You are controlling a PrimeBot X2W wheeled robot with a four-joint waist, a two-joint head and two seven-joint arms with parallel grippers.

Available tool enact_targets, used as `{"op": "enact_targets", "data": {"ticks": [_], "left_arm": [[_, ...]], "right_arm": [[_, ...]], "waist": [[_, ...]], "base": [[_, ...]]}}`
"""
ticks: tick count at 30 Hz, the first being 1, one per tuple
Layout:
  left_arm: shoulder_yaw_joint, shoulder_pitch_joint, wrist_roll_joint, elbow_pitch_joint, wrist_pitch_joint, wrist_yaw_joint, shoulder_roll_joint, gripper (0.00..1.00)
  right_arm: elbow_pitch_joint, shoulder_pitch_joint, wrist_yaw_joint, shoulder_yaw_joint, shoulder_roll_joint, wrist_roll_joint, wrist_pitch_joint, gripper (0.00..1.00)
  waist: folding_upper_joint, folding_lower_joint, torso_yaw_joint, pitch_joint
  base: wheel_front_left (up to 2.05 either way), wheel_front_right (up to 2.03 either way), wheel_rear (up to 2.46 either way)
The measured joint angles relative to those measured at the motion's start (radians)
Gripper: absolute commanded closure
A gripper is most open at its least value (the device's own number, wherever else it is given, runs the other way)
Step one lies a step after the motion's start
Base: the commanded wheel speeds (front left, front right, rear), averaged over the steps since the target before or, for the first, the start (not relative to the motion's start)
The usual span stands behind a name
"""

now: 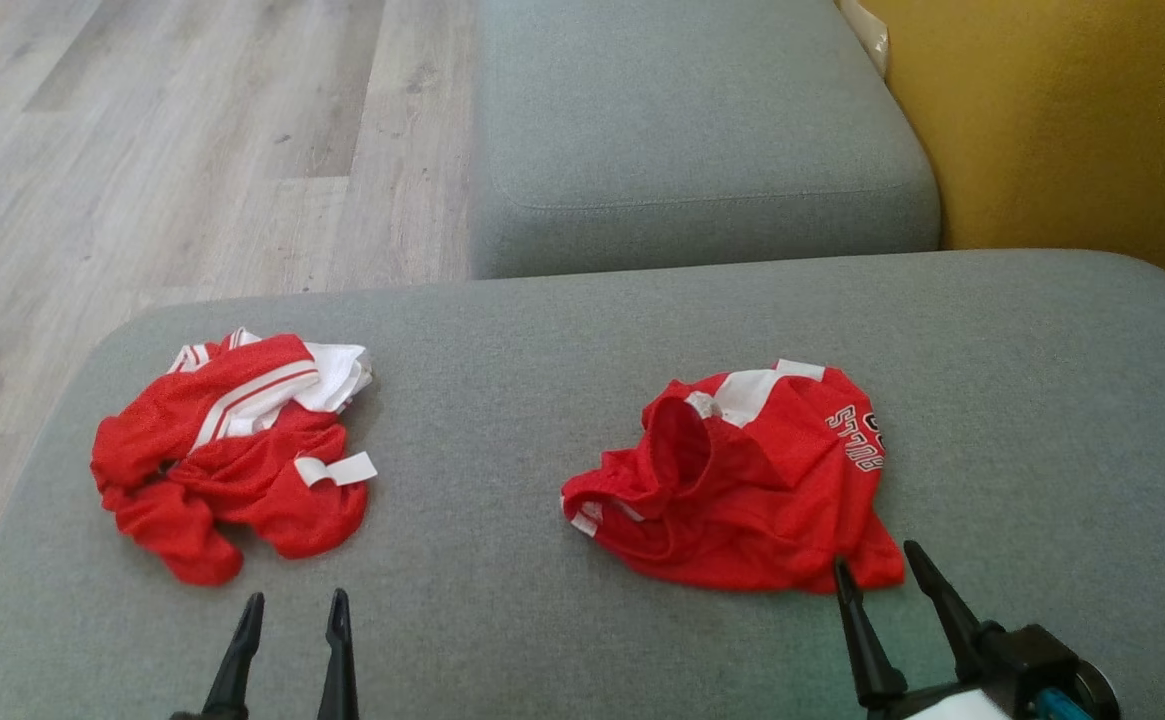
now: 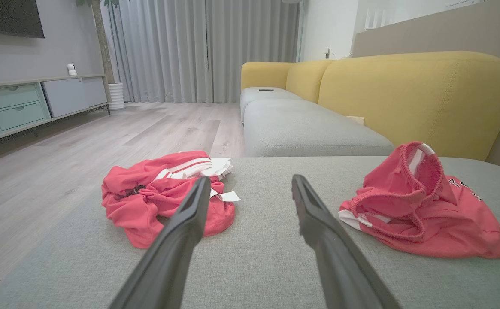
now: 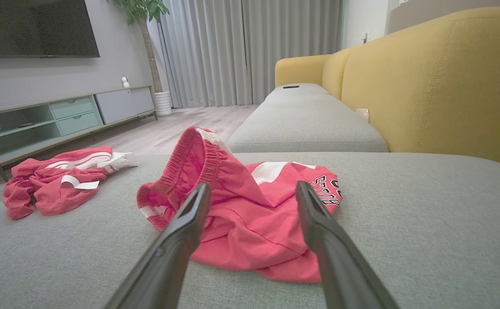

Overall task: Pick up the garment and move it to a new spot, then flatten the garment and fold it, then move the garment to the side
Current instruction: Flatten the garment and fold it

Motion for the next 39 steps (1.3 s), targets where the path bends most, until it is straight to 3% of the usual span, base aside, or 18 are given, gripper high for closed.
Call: {"op": "enact_targets", "data": {"ticks": [22, 27, 29, 33, 36, 39], "left_arm": [[0.006, -0.003, 0.008, 0.012, 0.0, -0.01, -0.002, 0.0], [-0.006, -0.006, 0.001, 0.019, 0.0, -0.031, -0.002, 0.0], [-0.035, -0.016, -0.037, 0.024, 0.0, -0.058, -0.002, 0.0], [-0.162, -0.071, -0.099, 0.083, 0.0, -0.165, -0.002, 0.0], [-0.272, -0.141, -0.147, 0.134, 0.0, -0.204, -0.003, 0.0], [-0.355, -0.251, -0.204, 0.191, 0.0, -0.212, -0.004, 0.0]], "right_arm": [[-0.029, 0.0, 0.0, 0.003, 0.0, 0.0, 0.0, 0.0], [-0.038, 0.0, 0.0, 0.0, 0.0, 0.0, 0.0, 0.0], [-0.044, 0.0, 0.0, -0.006, 0.0, 0.0, 0.0, 0.0], [-0.061, -0.006, 0.0, -0.012, 0.0, 0.0, 0.0, 0.0], [-0.074, -0.007, 0.0, -0.01, 0.0, 0.0, 0.0, 0.0], [-0.088, -0.019, 0.0, -0.004, 0.0, 0.0, 0.0, 0.0]], "waist": [[0.0, 0.0, 0.002, 0.014], [0.0, 0.0, 0.002, 0.022], [0.0, 0.0, 0.001, 0.029], [0.0, 0.0, -0.004, 0.05], [0.0, 0.0, -0.011, 0.071], [0.0, 0.0, -0.021, 0.1]], "base": [[0.0, 0.0, 0.0], [0.0, 0.0, 0.0], [0.0, 0.0, 0.0], [0.0, 0.0, 0.0], [0.0, 0.0, 0.0], [0.0, 0.0, 0.0]]}}
